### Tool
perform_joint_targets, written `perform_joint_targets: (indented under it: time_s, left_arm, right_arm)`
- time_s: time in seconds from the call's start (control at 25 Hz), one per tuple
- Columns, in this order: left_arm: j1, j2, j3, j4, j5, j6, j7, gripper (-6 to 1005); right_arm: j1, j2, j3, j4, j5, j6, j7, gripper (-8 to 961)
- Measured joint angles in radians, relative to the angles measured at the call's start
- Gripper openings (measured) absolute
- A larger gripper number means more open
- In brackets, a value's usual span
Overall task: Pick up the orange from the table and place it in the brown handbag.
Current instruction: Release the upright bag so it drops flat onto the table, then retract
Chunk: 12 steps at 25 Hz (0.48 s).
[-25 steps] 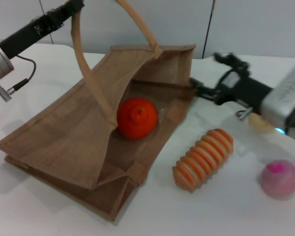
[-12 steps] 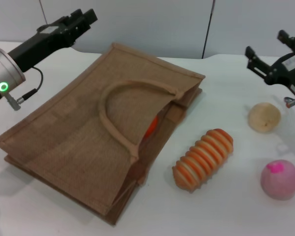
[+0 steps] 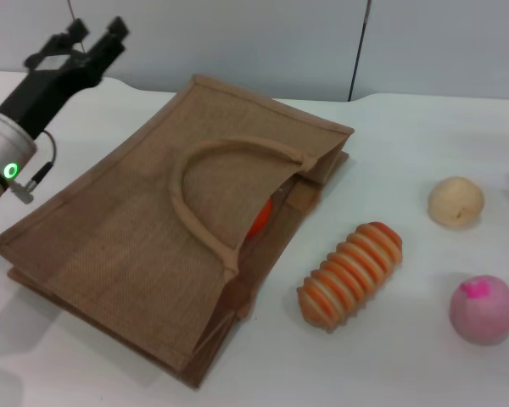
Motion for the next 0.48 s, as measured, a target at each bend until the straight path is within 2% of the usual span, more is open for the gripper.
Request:
perform_joint_targets:
  time_s: [0.2,0.48]
  left_arm:
    - [0.023,-0.001,0.0,-0.058,-0.171,-0.028,0.137,758]
    - [0.024,-0.005,0.0,-0.136,-0.28,-0.06,0.327,759]
  right_arm:
    - [-0.018,0.002,-0.001,-0.033,0.124,-0.042,0.007,894]
    - [-0.031,0.003,0.006,-0.043,0.173,-0.049,0.008,892]
